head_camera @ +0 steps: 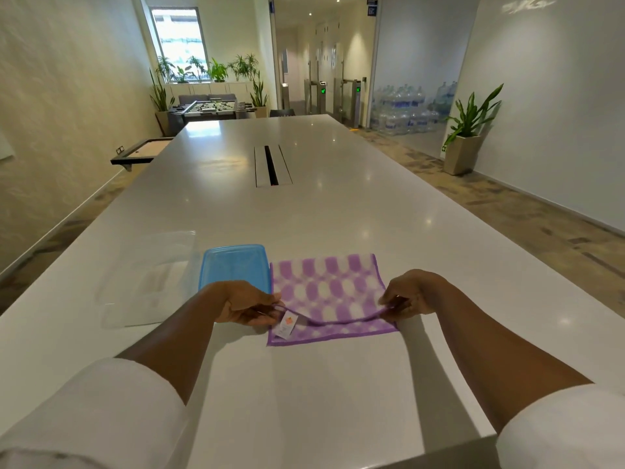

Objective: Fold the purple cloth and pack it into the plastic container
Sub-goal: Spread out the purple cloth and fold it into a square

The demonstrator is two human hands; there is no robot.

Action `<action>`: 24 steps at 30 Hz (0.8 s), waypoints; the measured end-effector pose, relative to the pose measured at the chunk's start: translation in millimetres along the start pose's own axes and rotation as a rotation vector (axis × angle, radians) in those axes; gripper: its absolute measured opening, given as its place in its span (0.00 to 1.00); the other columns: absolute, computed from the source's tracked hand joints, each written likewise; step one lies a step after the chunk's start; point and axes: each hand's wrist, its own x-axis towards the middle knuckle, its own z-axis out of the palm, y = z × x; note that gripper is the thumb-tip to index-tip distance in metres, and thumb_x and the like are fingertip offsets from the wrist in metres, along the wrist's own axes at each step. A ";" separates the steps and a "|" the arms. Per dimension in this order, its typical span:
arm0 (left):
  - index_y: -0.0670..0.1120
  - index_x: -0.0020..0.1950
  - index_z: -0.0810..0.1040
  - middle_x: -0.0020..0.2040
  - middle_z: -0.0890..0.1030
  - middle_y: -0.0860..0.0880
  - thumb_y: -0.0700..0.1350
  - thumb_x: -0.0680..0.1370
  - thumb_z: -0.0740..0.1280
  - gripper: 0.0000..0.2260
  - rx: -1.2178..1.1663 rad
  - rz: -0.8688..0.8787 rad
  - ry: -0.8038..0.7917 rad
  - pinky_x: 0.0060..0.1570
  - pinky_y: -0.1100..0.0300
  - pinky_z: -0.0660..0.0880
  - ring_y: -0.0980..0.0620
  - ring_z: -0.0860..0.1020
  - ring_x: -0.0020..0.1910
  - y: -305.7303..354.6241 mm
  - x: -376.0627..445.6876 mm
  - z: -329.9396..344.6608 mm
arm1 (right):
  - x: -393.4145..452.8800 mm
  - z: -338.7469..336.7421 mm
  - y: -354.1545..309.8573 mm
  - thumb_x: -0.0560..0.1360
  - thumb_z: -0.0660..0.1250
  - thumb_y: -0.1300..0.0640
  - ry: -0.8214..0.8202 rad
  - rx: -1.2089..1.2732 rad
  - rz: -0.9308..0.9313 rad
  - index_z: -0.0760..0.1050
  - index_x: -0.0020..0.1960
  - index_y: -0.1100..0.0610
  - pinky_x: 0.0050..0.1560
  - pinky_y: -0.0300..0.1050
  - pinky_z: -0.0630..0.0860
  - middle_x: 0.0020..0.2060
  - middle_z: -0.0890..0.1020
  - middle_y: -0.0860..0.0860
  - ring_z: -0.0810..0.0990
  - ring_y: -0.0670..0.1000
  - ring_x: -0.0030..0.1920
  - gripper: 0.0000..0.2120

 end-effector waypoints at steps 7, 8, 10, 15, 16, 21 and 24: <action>0.33 0.59 0.76 0.47 0.85 0.39 0.39 0.76 0.70 0.14 0.046 0.005 0.074 0.46 0.58 0.81 0.47 0.83 0.45 -12.1 3.2 4.6 | -4.1 -2.4 0.4 0.73 0.65 0.70 -0.090 0.005 -0.003 0.72 0.51 0.68 0.55 0.62 0.79 0.43 0.78 0.65 0.83 0.64 0.39 0.07; 0.33 0.58 0.76 0.46 0.85 0.39 0.39 0.76 0.70 0.13 0.059 -0.002 0.073 0.48 0.57 0.81 0.47 0.83 0.44 -11.4 2.5 4.1 | -5.0 -3.7 -0.8 0.73 0.65 0.70 -0.106 0.017 -0.005 0.72 0.52 0.68 0.55 0.62 0.79 0.45 0.76 0.65 0.82 0.64 0.39 0.08; 0.33 0.58 0.77 0.46 0.85 0.39 0.38 0.76 0.70 0.12 0.077 -0.004 0.068 0.52 0.55 0.80 0.46 0.84 0.45 -10.7 1.4 3.9 | -6.5 -5.3 -2.4 0.73 0.65 0.69 -0.128 0.032 -0.008 0.71 0.54 0.68 0.55 0.63 0.79 0.47 0.75 0.65 0.82 0.65 0.40 0.10; 0.34 0.57 0.77 0.47 0.85 0.39 0.36 0.76 0.69 0.11 0.137 0.013 0.057 0.52 0.54 0.81 0.45 0.84 0.45 -11.5 1.3 4.1 | -5.7 -1.9 3.9 0.72 0.63 0.72 -0.077 0.051 -0.050 0.72 0.53 0.71 0.54 0.63 0.79 0.47 0.73 0.62 0.80 0.65 0.42 0.10; 0.34 0.57 0.77 0.47 0.85 0.39 0.35 0.75 0.70 0.11 0.164 0.021 0.058 0.53 0.53 0.81 0.45 0.84 0.45 -12.1 1.7 4.0 | -5.6 -0.7 5.9 0.71 0.63 0.74 -0.067 0.041 -0.056 0.72 0.50 0.71 0.55 0.63 0.79 0.46 0.73 0.62 0.79 0.64 0.43 0.08; 0.38 0.47 0.80 0.39 0.86 0.44 0.33 0.73 0.72 0.05 0.246 0.052 0.063 0.47 0.58 0.82 0.49 0.85 0.41 -13.9 1.9 4.7 | -8.3 -0.1 9.6 0.70 0.65 0.76 -0.060 -0.088 -0.048 0.75 0.44 0.71 0.52 0.60 0.81 0.42 0.77 0.62 0.79 0.61 0.41 0.04; 0.39 0.44 0.81 0.37 0.86 0.44 0.32 0.71 0.73 0.04 0.294 0.065 0.082 0.44 0.60 0.82 0.50 0.85 0.40 -14.0 1.9 5.4 | -9.9 0.7 9.8 0.70 0.66 0.76 -0.063 -0.197 -0.042 0.76 0.43 0.71 0.51 0.56 0.81 0.39 0.80 0.62 0.81 0.60 0.37 0.04</action>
